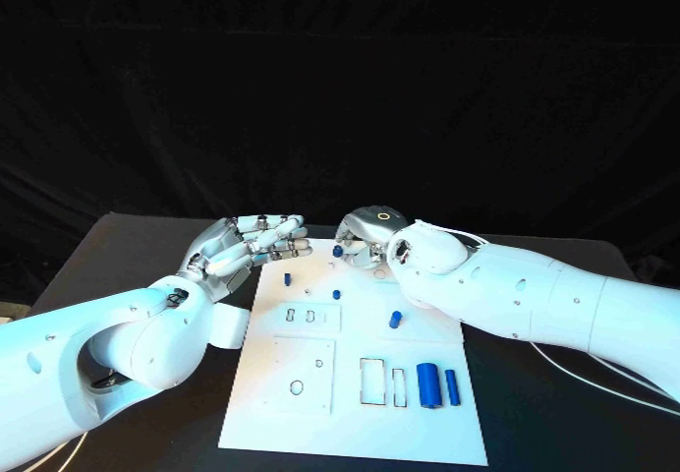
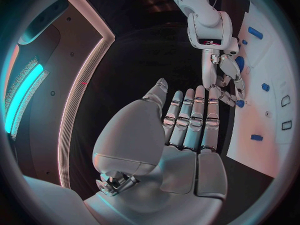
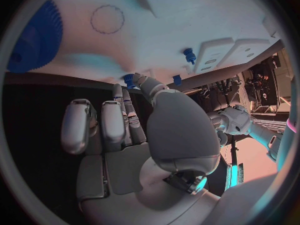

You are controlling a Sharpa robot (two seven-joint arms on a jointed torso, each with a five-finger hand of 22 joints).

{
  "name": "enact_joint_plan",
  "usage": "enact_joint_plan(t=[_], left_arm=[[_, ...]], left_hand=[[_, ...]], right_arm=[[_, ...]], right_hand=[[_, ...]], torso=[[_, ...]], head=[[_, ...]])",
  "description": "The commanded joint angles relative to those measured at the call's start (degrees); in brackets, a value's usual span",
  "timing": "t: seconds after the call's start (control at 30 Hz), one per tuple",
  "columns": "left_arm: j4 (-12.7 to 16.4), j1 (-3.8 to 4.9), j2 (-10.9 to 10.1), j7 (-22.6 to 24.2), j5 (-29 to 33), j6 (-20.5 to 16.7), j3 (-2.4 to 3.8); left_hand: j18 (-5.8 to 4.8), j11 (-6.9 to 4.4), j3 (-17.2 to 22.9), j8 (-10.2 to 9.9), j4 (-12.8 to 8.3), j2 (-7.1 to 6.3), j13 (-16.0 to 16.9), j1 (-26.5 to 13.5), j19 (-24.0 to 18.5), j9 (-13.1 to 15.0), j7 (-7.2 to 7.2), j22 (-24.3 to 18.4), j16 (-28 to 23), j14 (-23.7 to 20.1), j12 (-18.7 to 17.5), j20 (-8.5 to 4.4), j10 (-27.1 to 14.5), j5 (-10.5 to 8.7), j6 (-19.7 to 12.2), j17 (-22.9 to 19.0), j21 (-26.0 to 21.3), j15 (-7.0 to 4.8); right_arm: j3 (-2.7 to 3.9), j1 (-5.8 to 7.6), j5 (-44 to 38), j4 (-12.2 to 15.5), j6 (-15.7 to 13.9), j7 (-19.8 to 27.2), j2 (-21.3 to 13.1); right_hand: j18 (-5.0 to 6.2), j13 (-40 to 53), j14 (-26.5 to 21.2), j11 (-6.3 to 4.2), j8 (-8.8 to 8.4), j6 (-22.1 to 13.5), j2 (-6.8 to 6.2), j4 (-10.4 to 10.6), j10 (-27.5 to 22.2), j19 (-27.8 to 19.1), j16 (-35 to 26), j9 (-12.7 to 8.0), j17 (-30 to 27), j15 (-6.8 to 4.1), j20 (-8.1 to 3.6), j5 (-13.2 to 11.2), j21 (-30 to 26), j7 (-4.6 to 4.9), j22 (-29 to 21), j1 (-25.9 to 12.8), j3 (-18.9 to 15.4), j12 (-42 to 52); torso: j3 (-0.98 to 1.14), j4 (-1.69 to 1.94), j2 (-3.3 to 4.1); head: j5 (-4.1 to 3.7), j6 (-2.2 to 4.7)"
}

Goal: Assemble the parts on the task board

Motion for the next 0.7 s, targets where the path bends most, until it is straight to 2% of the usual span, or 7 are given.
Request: enact_joint_plan(t=[0.03,0.3,0.53,0.57,0.6,0.63,0.7], left_arm=[[-0.1,0.10,-0.2,0.2,0.0,1.2,0.03],[-0.3,0.14,-0.7,0.1,0.3,1.3,0.02],[-0.9,0.15,-0.6,0.1,0.3,1.5,0.01],[-0.9,0.15,-0.5,0.1,0.3,1.5,0.01],[-1.0,0.15,-0.5,0.1,0.3,1.5,0.01],[-1.1,0.15,-0.5,0.0,0.3,1.6,0.01],[-1.2,0.14,-0.4,0.0,0.3,1.6,0.01]], left_hand=[[0.40,0.37,-0.1,-0.3,-0.2,0.23,0.0,-0.6,0.0,0.0,0.52,-0.1,-0.2,0.0,-0.3,0.02,0.2,0.21,0.2,-0.1,-0.2,0.39],[0.40,0.37,-0.1,-0.3,-0.2,0.23,0.0,-0.5,0.0,0.0,0.52,-0.1,-0.2,0.0,-0.4,0.02,0.2,0.20,0.2,-0.1,-0.2,0.39],[0.40,0.36,0.0,-0.3,-0.2,0.25,0.0,-0.5,0.0,0.0,0.50,-0.1,-0.3,0.0,-0.4,0.02,0.2,0.20,0.3,-0.1,-0.2,0.39],[0.40,0.36,0.0,-0.3,-0.2,0.25,0.0,-0.5,0.0,0.0,0.50,-0.1,-0.3,0.0,-0.4,0.02,0.2,0.20,0.3,-0.1,-0.2,0.39],[0.40,0.36,0.0,-0.3,-0.2,0.25,0.0,-0.5,0.0,0.0,0.50,-0.1,-0.3,0.0,-0.4,0.02,0.2,0.20,0.3,-0.1,-0.2,0.39],[0.40,0.36,0.0,-0.3,-0.2,0.25,0.0,-0.5,0.0,0.0,0.50,-0.1,-0.3,0.0,-0.4,0.02,0.2,0.20,0.3,-0.1,-0.2,0.39],[0.40,0.36,0.0,-0.3,-0.2,0.25,0.0,-0.5,0.0,0.0,0.50,-0.1,-0.3,0.0,-0.4,0.02,0.2,0.20,0.3,-0.1,-0.2,0.39]], right_arm=[[0.14,0.18,-0.5,3.4,-1.5,-1.2,-2.8],[1.13,1.57,7.0,15.2,-1.0,-1.5,-14.5],[1.44,2.14,15.3,19.1,4.0,-2.3,-21.3],[1.46,2.17,15.6,19.2,4.4,-2.4,-21.7],[1.47,2.19,15.8,19.3,4.8,-2.5,-22.1],[1.48,2.20,16.0,19.3,5.2,-2.6,-22.5],[1.49,2.22,16.2,19.1,5.9,-2.8,-22.8]], right_hand=[[0.31,0.0,1.2,-0.08,0.21,0.0,-0.52,0.2,0.0,-0.3,0.0,0.1,0.1,0.33,-0.14,-0.1,-0.1,-0.11,0.1,-0.2,-0.4,0.3],[-0.38,1.5,1.9,-1.31,0.77,1.9,-0.42,0.8,6.7,1.5,1.6,0.6,2.0,-0.53,-0.70,-0.1,2.2,-0.25,3.7,-0.2,-0.2,4.6],[-1.38,8.5,3.2,-2.85,0.76,0.4,-2.66,1.6,14.9,3.6,6.7,1.0,8.1,-1.79,-2.01,1.0,5.5,-0.79,8.5,-1.4,-4.6,13.5],[-1.57,12.3,3.5,-2.78,1.09,-0.2,-2.40,1.9,13.4,4.0,8.0,1.2,9.8,-1.85,-2.05,1.4,6.1,-0.91,9.3,-1.1,-6.0,16.9],[-1.83,26.3,3.6,-2.71,3.03,-1.5,-0.40,2.8,4.6,4.4,10.1,2.5,12.1,-2.01,-2.03,3.3,7.0,-1.29,10.6,1.2,-10.2,28.6],[-1.96,31.0,3.7,-2.54,2.73,-2.6,-0.74,3.4,7.3,4.6,11.0,2.4,13.5,-1.54,-2.06,2.2,7.5,-0.59,11.5,0.3,-11.0,34.2],[-2.20,39.4,4.0,-2.27,3.56,-3.5,-0.71,4.2,8.4,5.1,12.4,3.0,15.4,-1.23,-1.62,2.2,8.3,-0.45,12.8,0.8,-11.8,43.1]], torso=[[0.03,-0.18,-0.06],[0.09,-0.97,-0.48],[0.25,-1.56,-0.93],[0.29,-1.62,-0.94],[0.31,-1.64,-0.94],[0.32,-1.64,-0.95],[0.23,-1.47,-0.93]], head=[[0.16,0.11],[-0.17,0.65],[-0.32,0.83],[-0.33,0.81],[-0.34,0.79],[-0.41,0.78],[-0.72,0.82]])
